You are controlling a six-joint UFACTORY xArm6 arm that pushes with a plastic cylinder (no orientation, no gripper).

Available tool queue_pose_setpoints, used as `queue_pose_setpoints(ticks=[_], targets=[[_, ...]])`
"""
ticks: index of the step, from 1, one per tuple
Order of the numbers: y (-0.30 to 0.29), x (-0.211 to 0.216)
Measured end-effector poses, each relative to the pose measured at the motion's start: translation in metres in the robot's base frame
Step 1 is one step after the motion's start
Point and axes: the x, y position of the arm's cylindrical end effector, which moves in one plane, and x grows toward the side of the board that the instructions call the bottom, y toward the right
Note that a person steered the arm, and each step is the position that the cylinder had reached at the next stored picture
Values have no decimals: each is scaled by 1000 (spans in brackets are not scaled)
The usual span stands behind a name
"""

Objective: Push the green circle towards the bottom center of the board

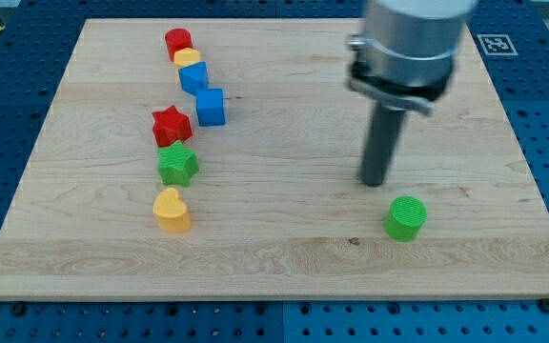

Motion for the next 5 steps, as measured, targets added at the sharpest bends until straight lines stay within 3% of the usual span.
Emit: queue_pose_setpoints(ticks=[1,5], targets=[[65,36],[38,61]])
